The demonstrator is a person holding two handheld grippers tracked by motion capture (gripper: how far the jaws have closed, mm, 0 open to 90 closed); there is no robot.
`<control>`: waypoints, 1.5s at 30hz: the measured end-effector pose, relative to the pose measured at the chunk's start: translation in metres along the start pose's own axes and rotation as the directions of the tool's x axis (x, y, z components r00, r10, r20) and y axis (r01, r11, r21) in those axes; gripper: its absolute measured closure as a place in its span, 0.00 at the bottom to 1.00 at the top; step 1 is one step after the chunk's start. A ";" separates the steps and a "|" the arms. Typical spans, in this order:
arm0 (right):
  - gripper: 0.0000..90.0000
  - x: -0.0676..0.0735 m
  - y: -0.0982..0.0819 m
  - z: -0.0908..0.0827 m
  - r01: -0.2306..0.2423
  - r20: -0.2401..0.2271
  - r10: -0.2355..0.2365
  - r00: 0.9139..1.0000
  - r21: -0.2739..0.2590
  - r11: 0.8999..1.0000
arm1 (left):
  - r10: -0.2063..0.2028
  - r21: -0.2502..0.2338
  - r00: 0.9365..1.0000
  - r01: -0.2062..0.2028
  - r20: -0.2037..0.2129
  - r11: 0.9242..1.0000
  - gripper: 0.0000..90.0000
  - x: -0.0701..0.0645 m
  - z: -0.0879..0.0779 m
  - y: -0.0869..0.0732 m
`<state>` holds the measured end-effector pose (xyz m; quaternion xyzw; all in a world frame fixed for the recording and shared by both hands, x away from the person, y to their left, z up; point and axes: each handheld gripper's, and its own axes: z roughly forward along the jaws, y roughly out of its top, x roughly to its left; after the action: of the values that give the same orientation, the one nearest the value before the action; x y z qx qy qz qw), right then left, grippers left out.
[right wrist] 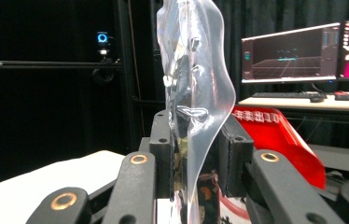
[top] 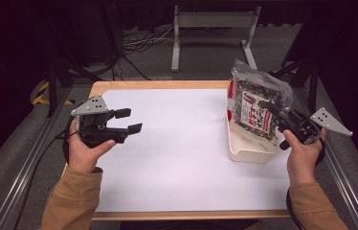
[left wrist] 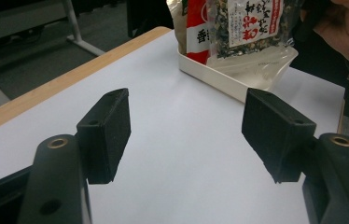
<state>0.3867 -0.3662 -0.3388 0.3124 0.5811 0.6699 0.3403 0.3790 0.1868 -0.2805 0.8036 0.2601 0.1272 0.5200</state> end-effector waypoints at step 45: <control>0.78 0.015 -0.014 -0.020 0.045 0.070 -0.070 0.995 0.307 0.951 | -0.003 0.031 1.000 0.003 0.009 1.000 0.37 -0.001 0.009 -0.002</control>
<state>0.3628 -0.3639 -0.3548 0.3708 0.6723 0.5488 0.3306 0.3823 0.1800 -0.2863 0.8118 0.2610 0.1186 0.5087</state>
